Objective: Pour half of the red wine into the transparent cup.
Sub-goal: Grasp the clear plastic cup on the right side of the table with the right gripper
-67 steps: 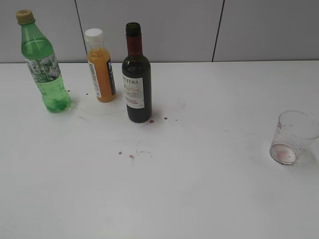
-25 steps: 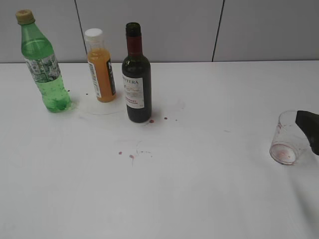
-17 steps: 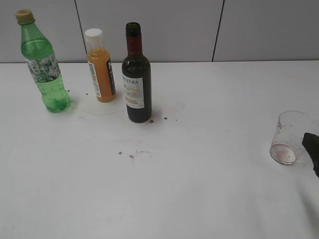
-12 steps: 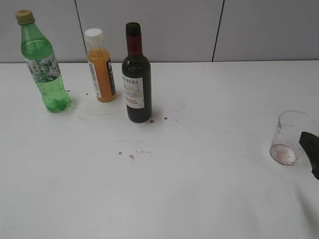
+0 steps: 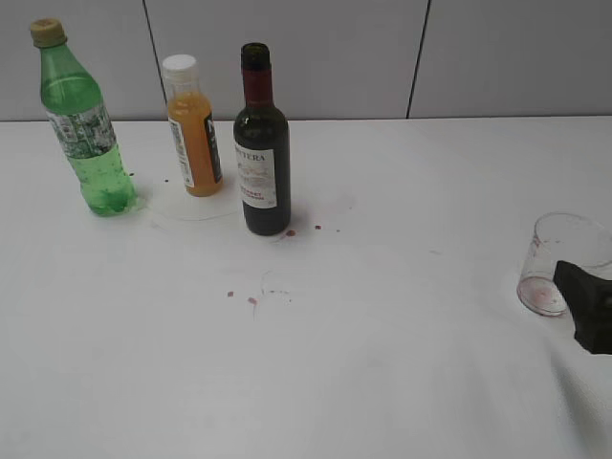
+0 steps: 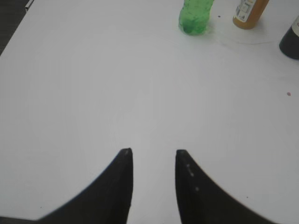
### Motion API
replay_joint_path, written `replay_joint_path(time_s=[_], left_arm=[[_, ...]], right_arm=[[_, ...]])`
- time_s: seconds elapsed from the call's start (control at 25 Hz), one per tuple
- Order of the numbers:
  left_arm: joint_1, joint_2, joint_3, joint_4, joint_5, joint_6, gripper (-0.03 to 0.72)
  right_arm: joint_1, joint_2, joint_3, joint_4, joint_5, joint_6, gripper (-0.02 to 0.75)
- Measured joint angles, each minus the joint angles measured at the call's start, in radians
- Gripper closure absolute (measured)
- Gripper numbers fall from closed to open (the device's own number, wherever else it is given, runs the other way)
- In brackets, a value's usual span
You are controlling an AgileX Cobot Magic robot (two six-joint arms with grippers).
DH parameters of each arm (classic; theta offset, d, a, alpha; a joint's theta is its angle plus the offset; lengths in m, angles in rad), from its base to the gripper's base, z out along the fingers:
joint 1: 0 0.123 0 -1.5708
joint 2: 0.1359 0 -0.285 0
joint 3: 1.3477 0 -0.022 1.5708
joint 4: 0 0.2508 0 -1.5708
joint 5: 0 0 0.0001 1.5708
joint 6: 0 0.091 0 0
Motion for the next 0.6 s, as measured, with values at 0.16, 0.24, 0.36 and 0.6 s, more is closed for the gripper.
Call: replay_joint_path(time_s=[0.16,0.24,0.36,0.6], left_arm=[[0.0,0.0,0.0,0.0,0.0,0.0,0.448],[0.0,0.0,0.0,0.0,0.0,0.0,0.448],[0.0,0.0,0.0,0.0,0.0,0.0,0.448],[0.0,0.0,0.0,0.0,0.0,0.0,0.448]], right_arm=[[0.0,0.15,-0.002,-0.003,-0.132,0.061,0.072],[0.0,0.222,-0.002,-0.003,-0.207,0.083,0.072],[0.0,0.323,-0.002,-0.002,-0.277,0.096,0.072],[0.0,0.405,-0.002,0.014,-0.331,0.1,0.072]])
